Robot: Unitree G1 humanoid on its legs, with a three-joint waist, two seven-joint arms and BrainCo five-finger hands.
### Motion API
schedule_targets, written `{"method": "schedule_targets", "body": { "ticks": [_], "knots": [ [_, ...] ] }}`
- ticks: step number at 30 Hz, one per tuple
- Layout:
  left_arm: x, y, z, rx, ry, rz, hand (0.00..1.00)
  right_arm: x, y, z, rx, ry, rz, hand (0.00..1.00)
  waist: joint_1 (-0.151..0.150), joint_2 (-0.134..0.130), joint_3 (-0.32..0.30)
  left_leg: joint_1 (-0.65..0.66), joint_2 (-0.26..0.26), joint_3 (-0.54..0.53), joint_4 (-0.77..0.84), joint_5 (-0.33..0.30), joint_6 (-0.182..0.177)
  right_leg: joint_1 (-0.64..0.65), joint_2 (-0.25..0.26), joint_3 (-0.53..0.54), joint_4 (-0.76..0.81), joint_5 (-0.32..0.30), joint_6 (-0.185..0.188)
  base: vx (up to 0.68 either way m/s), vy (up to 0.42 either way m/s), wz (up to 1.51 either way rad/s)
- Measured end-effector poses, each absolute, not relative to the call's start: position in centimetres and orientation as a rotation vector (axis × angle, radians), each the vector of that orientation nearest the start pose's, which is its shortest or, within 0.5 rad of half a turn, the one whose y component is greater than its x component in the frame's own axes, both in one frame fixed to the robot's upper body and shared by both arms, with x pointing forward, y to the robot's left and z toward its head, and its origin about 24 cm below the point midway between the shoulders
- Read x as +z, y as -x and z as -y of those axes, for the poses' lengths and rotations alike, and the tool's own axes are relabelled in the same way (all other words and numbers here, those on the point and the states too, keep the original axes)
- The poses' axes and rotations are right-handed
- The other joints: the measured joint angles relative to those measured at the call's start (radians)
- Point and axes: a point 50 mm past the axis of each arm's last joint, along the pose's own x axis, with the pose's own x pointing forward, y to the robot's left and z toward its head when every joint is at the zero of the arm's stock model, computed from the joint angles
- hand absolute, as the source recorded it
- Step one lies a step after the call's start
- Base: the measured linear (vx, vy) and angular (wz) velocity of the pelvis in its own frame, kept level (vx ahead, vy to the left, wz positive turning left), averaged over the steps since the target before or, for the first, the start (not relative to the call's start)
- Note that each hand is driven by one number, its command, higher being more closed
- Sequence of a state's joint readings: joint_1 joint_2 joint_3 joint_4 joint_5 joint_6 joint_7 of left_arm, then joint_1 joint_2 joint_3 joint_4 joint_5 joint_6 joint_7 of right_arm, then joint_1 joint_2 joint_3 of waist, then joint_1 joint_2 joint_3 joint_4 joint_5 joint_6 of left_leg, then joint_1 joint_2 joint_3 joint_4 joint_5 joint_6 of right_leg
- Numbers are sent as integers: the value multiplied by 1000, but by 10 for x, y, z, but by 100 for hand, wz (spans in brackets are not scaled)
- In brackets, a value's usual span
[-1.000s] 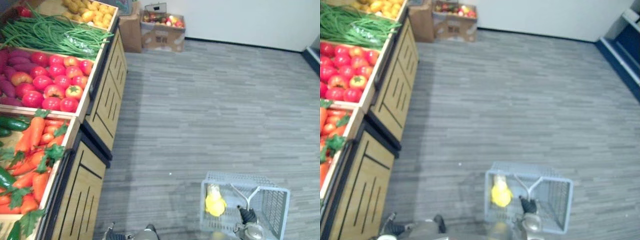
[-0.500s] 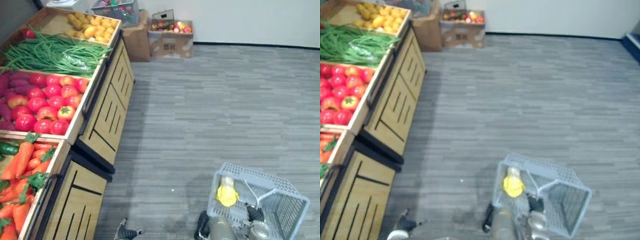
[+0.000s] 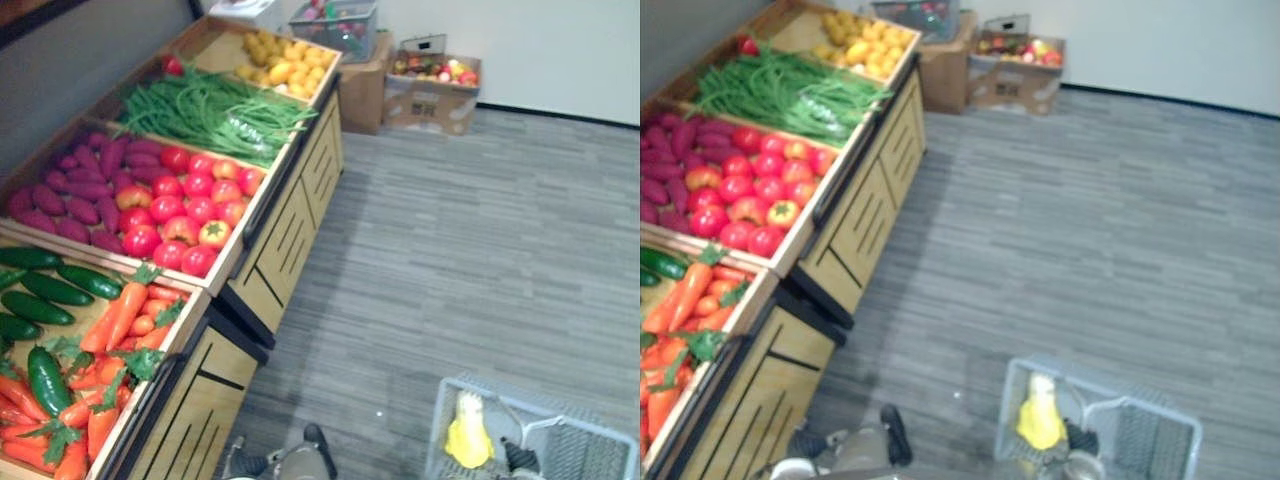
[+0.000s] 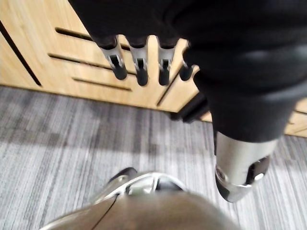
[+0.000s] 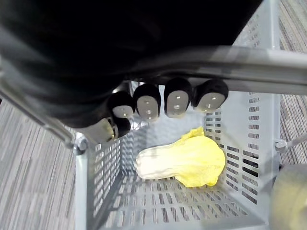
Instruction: Pick vegetable in the basket
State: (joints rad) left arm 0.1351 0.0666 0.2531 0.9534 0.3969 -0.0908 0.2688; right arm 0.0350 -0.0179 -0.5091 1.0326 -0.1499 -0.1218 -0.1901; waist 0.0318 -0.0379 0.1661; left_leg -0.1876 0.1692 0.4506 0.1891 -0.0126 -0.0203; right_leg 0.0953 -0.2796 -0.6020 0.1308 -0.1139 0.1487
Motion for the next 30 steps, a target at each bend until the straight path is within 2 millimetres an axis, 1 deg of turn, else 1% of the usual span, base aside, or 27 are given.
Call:
{"method": "schedule_targets", "body": {
  "ticks": [2, 3, 4, 5, 7, 8, 9, 10, 12, 13, 14, 15, 16, 17, 18, 19, 20, 21, 22, 23, 24, 26, 27, 28, 29, 30],
  "knots": [
    [-145, -98, -230, 342, -431, -977, 0, -150, -108, 222, -560, -4, -962, 100, 10, -26, 2, 0, -25, -4, 1, -2, 5, 18, -3, 6, -36, 0, 0, 145, 92, 33],
    [-146, -97, -230, 348, -430, -983, 0, -150, -111, 218, -542, 0, -959, 100, 15, -31, 1, 3, -31, -5, 15, -6, 11, 36, -3, 8, -49, 12, 5, 89, 14, 19],
    [-146, -97, -230, 347, -429, -983, 0, -149, -112, 217, -538, 0, -953, 100, 18, -32, 2, 8, -32, -3, 22, -6, 11, 47, -4, 9, -52, 16, 8, 85, -6, 6],
    [-146, -96, -229, 344, -429, -987, 0, -149, -114, 216, -528, 4, -947, 100, 23, -30, 1, 25, -31, -1, 25, -7, 10, 64, -2, 18, -58, 31, 23, 55, -32, -8],
    [-147, -94, -230, 344, -433, -994, 0, -149, -115, 216, -524, 7, -944, 100, 27, -23, -5, 38, -19, -8, 20, -12, 2, 72, 9, 43, -69, 40, 32, 17, -53, -15],
    [-149, -91, -229, 334, -435, -1011, 0, -148, -114, 219, -523, 18, -939, 100, 27, -26, -5, 39, -15, -32, -2, -17, -10, 64, 20, 51, -76, 41, 33, -23, -81, -20],
    [-150, -90, -228, 324, -439, -1023, 0, -147, -116, 223, -525, 32, -928, 100, 25, -20, -11, 42, -21, -44, -38, -14, -20, 48, 22, 60, -76, 40, 33, -21, -72, -21],
    [-151, -89, -229, 318, -446, -1027, 0, -146, -116, 226, -526, 38, -926, 100, 25, -20, -12, 44, -27, -45, -53, -10, -23, 41, 18, 63, -70, 40, 33, -20, -5, -19],
    [-153, -86, -226, 289, -461, -1041, 0, -145, -117, 235, -536, 58, -923, 100, 21, -8, -14, 61, -44, -50, -103, -17, -24, -9, -9, 79, 23, 40, 33, -23, 85, -17],
    [-154, -82, -225, 281, -464, -1056, 0, -143, -117, 240, -541, 70, -920, 100, 19, -1, -11, 90, -47, -48, -128, -17, -24, -66, -37, 117, 165, 41, 32, -29, 119, -12],
    [-154, -77, -227, 281, -470, -1066, 0, -143, -117, 242, -544, 76, -920, 100, 10, -7, -10, 112, -55, -48, -147, -15, -24, -102, -64, 139, 275, 51, 16, -19, 191, 1],
    [-154, -71, -231, 278, -485, -1080, 0, -144, -118, 239, -535, 73, -924, 100, 6, -15, -13, 149, -67, -53, -173, -15, -24, -149, -98, 167, 404, 90, -40, 23, 190, 17],
    [-155, -65, -235, 271, -500, -1094, 0, -145, -119, 235, -527, 66, -924, 100, 0, -25, -16, 177, -74, -57, -196, -16, -24, -188, -112, 207, 496, 147, -101, 52, 176, 18],
    [-154, -62, -236, 268, -505, -1097, 0, -145, -118, 232, -524, 60, -929, 100, 0, -23, -15, 185, -74, -65, -202, -16, -23, -209, -111, 235, 529, 175, -102, 97, 96, 25],
    [-154, -60, -236, 266, -505, -1101, 0, -147, -118, 228, -517, 52, -935, 100, -2, -32, -16, 193, -74, -88, -205, -20, -15, -225, -103, 273, 563, 179, -91, 128, 51, 44],
    [-154, -60, -240, 267, -514, -1108, 0, -149, -117, 222, -500, 51, -947, 100, -2, -43, -14, 191, -70, -121, -203, -22, -10, -235, -75, 287, 584, 115, -73, 198, 34, 75],
    [-155, -58, -239, 266, -506, -1118, 0, -151, -113, 219, -492, 53, -962, 100, -3, -42, -14, 189, -68, -166, -202, -25, -1, -236, -39, 280, 566, 23, -52, 185, 15, 75],
    [-155, -57, -238, 267, -502, -1120, 0, -151, -112, 218, -490, 49, -965, 100, -3, -42, -14, 189, -69, -183, -200, -26, 2, -235, -22, 280, 547, -2, -50, 160, -6, 76],
    [-155, -57, -238, 274, -491, -1122, 0, -152, -111, 217, -490, 42, -974, 100, -4, -42, -14, 188, -70, -210, -198, -29, 5, -235, 6, 286, 503, -29, -51, 137, -45, 79],
    [-156, -58, -236, 284, -471, -1123, 0, -152, -109, 217, -487, 28, -976, 100, -5, -37, -11, 184, -68, -255, -191, -32, 6, -236, 46, 315, 424, -47, -54, 136, -69, 88],
    [-156, -58, -235, 288, -464, -1123, 0, -153, -109, 217, -486, 24, -975, 100, -7, -34, -9, 177, -64, -280, -182, -34, 7, -238, 70, 343, 383, -50, -59, 198, -158, 109],
    [-156, -62, -234, 301, -443, -1119, 0, -151, -110, 219, -494, 29, -958, 100, -6, -20, -4, 161, -44, -383, -164, -45, -15, -243, 136, 466, 227, -43, -50, 192, -239, 128],
    [-156, -64, -234, 307, -437, -1115, 0, -150, -112, 221, -491, 36, -948, 100, -4, -21, -5, 154, -41, -412, -161, -45, -23, -242, 142, 488, 190, -39, -45, 145, -291, 147],
    [-155, -68, -235, 318, -431, -1104, 0, -148, -114, 222, -480, 57, -940, 100, 0, -37, -11, 134, -48, -466, -161, -41, -55, -231, 138, 508, 105, 6, -18, 99, -273, 130],
    [-154, -68, -239, 328, -434, -1102, 0, -148, -113, 222, -476, 60, -941, 100, 0, -59, -15, 125, -62, -489, -163, -39, -65, -227, 119, 506, 78, 58, -10, 131, -388, 163],
    [-154, -74, -236, 339, -413, -1097, 0, -148, -117, 224, -466, 73, -938, 100, 10, -44, -16, 119, -42, -533, -180, -27, -79, -210, 129, 453, 95, 8, -15, 110, -313, 135]
  ]
}}
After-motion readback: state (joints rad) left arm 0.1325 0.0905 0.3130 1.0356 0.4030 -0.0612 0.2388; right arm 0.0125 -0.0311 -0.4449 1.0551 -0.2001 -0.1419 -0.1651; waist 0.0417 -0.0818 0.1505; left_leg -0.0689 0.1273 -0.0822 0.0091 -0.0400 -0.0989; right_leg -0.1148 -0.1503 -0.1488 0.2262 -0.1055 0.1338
